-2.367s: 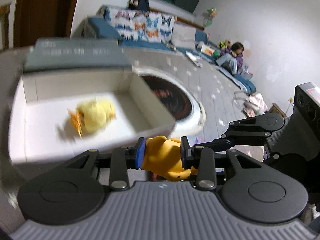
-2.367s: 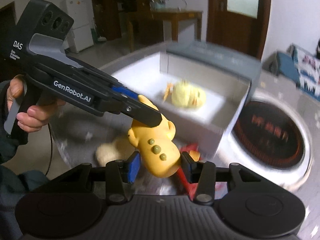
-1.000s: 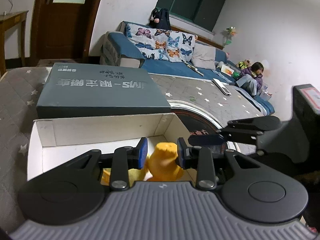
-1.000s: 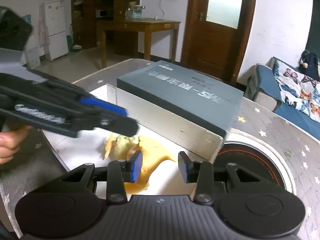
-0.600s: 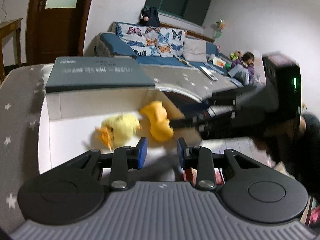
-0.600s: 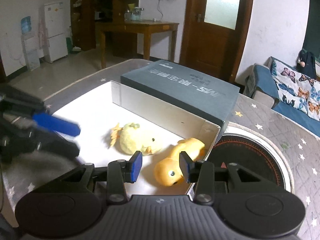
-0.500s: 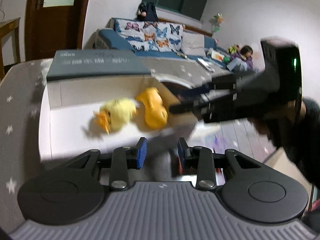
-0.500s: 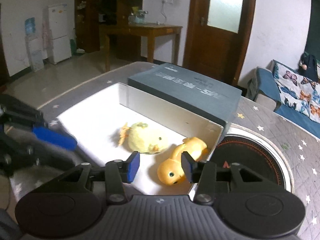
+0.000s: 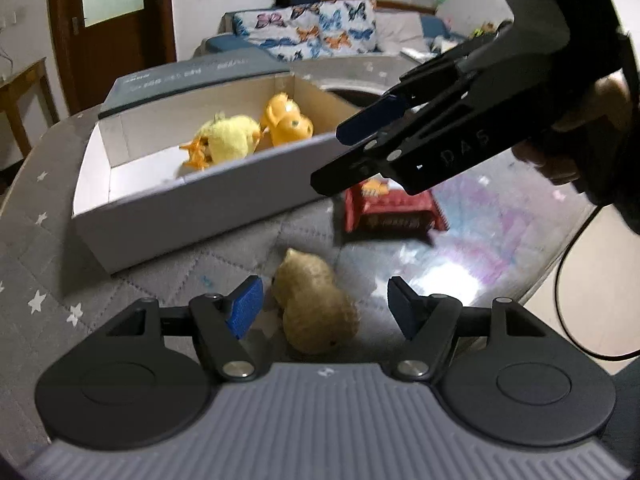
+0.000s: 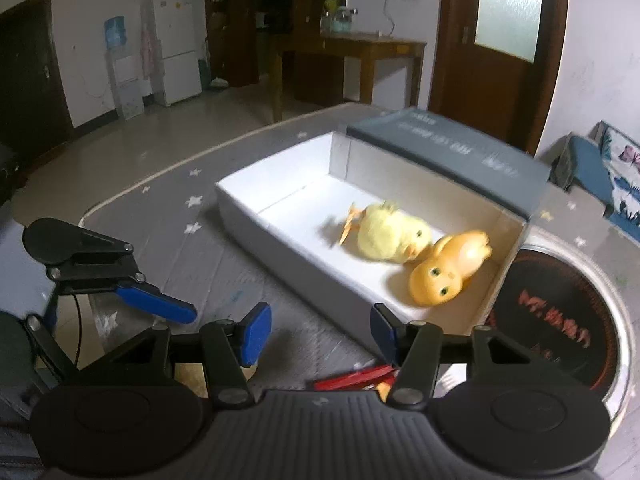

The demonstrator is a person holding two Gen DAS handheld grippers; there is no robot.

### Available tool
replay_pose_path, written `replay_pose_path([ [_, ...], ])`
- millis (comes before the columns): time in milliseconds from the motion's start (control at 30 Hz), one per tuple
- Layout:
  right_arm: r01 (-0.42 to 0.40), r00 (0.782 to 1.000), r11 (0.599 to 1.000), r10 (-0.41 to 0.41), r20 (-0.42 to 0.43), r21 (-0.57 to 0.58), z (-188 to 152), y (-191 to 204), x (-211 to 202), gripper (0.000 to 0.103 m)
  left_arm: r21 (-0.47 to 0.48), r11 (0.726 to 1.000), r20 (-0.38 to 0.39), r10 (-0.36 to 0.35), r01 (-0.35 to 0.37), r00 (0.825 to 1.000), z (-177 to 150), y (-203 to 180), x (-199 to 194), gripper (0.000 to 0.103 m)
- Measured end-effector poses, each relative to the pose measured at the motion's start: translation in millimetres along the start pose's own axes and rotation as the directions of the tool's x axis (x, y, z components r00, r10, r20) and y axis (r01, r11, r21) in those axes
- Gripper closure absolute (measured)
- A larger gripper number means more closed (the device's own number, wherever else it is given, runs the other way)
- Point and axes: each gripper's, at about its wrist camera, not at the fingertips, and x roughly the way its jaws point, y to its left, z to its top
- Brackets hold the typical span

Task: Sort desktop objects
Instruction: 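Grasp the beige peanut-shaped toy with the left gripper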

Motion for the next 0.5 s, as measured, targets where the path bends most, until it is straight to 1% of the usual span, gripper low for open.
replay_pose_path([
  [33, -0.009, 1.000, 1.000, 0.009, -0.008, 0.006, -2, 1, 3, 0.047, 0.000, 1.000, -0.007, 0.003, -0.003, 1.000, -1, 1, 1, 0.035],
  [133, -0.029, 0.999, 1.000, 0.029, -0.023, 0.008, -5, 5, 10, 0.047, 0.000, 1.000, -0.026, 0.011, -0.011, 1.000, -4, 5, 5, 0.046],
  [267, -0.050, 0.998, 0.999, 0.050, -0.034, 0.009, -6, 10, 23, 0.047, 0.000, 1.000, -0.052, 0.022, -0.022, 0.998, -8, 9, 9, 0.054],
  [400, -0.064, 0.997, 0.998, 0.064, -0.051, 0.007, -5, 13, 38, 0.047, 0.035, 0.998, -0.056, 0.052, -0.050, 0.997, -11, 16, 5, 0.054],
  [500, -0.075, 0.995, 0.997, 0.075, -0.066, 0.009, -7, 15, 47, 0.047, 0.039, 0.997, -0.058, 0.072, -0.070, 0.996, -14, 26, 0, 0.054],
])
